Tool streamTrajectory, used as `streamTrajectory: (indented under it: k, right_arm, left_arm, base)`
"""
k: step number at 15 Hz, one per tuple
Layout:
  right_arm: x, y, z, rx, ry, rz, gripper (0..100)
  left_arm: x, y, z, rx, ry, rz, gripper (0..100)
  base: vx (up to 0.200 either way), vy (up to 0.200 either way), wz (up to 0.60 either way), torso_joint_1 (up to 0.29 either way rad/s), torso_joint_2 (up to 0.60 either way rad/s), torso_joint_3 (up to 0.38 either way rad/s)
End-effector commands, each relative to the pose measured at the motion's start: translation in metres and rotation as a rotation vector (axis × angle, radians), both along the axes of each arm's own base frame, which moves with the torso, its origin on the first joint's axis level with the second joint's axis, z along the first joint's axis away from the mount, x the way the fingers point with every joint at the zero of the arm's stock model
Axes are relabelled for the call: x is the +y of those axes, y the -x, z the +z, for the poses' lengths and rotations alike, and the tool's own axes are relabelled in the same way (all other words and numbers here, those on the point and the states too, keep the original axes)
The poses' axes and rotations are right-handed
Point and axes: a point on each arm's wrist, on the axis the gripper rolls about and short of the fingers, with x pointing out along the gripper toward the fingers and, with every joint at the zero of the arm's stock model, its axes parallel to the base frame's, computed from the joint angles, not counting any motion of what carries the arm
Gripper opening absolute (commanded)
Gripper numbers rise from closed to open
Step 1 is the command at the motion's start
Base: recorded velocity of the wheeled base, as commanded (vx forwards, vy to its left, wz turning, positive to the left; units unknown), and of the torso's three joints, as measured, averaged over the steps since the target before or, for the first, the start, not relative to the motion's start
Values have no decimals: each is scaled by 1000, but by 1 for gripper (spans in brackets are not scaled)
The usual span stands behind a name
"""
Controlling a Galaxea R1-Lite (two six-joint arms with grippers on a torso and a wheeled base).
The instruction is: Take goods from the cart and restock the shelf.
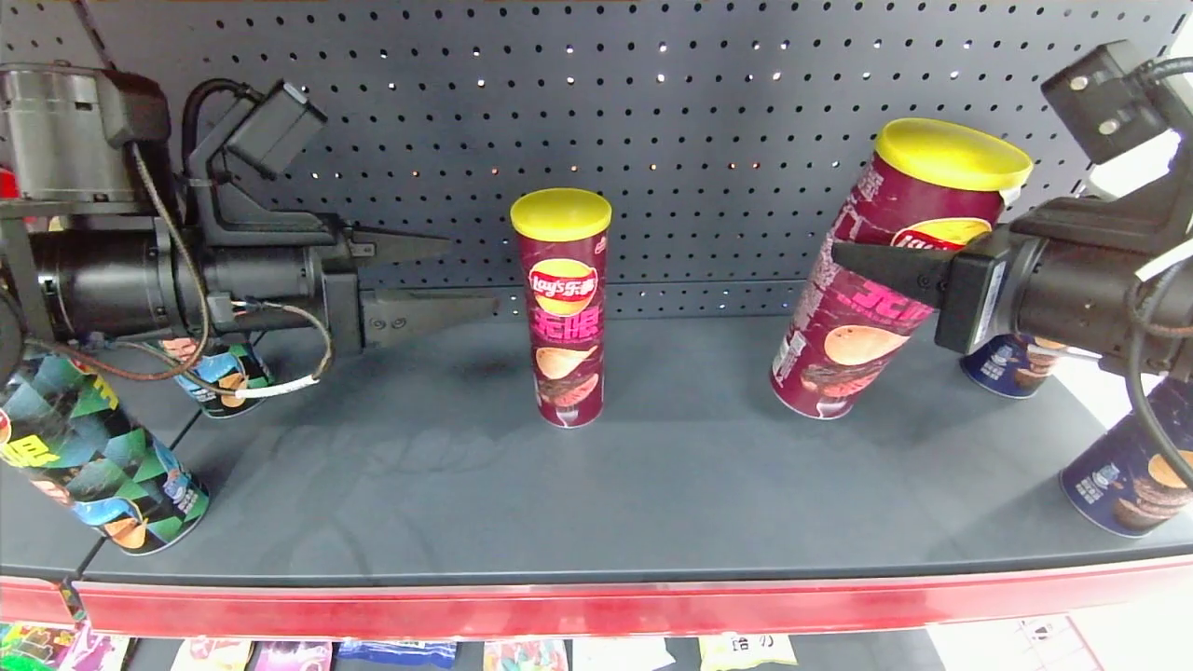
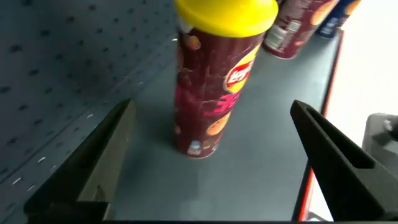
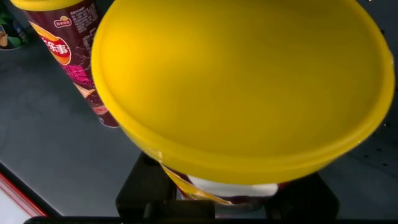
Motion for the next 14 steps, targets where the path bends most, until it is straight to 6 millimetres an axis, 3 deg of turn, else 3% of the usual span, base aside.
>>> streamTrajectory:
  k: [1,7,14]
  right_arm:
    - [0,0,0,-2,0,0,0]
    - [0,0,1,-3,-1,-1,0]
    - [-4,-3,0,-1,-1,-18,0]
  left_arm:
    - [-8,-12,-9,24,-4,-28,100]
    - [-21,-37,-10,11,0,-47,100]
    - [-45,-42,-17,27,-4,-111,100]
  base:
    - [0,0,0,0,0,0]
    - [0,0,0,0,0,0]
    - [0,0,0,0,0,0]
